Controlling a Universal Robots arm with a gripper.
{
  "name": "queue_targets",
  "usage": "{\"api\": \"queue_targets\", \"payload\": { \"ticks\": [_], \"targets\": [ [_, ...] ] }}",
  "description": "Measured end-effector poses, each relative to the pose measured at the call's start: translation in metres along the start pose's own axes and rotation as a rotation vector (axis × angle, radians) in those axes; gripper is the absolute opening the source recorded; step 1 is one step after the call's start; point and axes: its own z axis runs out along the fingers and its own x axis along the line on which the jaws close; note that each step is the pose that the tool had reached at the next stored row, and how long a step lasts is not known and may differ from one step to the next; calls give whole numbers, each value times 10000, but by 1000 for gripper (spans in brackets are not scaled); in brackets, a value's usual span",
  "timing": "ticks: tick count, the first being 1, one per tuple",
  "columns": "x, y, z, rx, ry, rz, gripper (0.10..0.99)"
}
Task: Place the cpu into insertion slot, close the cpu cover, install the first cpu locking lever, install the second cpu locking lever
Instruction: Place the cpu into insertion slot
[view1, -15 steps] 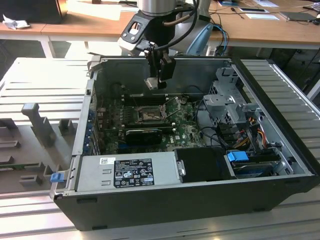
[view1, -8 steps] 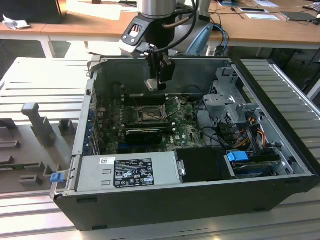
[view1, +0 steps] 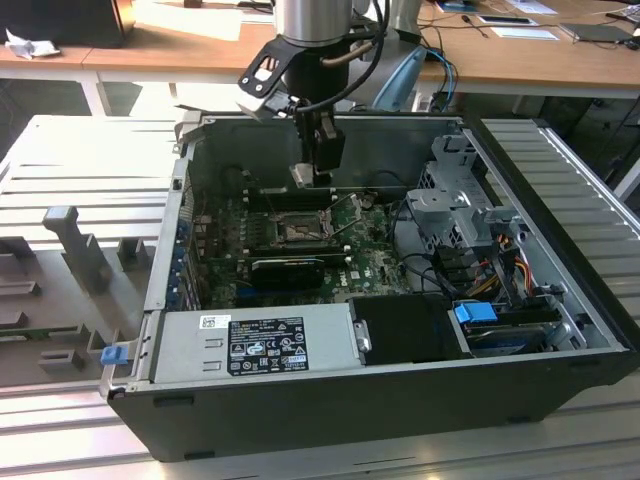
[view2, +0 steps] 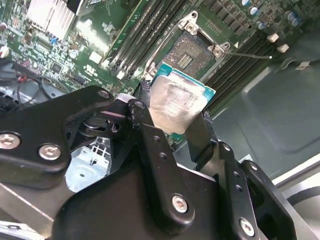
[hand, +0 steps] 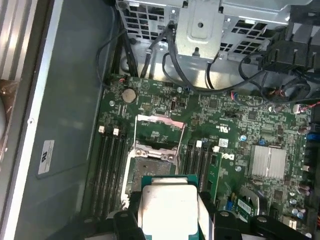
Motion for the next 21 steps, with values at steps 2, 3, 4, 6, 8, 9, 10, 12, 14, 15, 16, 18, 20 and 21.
{"api": "queue_targets", "payload": {
  "ticks": [2,3,4,6,8,9,10,12,14,15,16,18,20,21],
  "targets": [
    [-1,-3,42,-4,-81,357,529],
    [-1,-4,62,-5,-81,358,529],
    [-2,-7,100,-4,-82,358,529],
    [-1,-11,161,-3,-82,368,529],
    [0,-14,195,-6,-101,584,529],
    [0,-16,207,-9,-115,754,529],
    [1,-19,216,-10,-122,836,529],
    [8,-24,251,-10,-124,850,529],
    [15,-31,293,-11,-123,850,529],
    [24,-33,322,-10,-125,849,529],
    [39,-32,340,-10,-125,849,529],
    [61,-33,383,-11,-123,850,529],
    [67,-37,441,-11,-126,883,529],
    [69,-39,466,-14,-136,1008,529]
  ]
}}
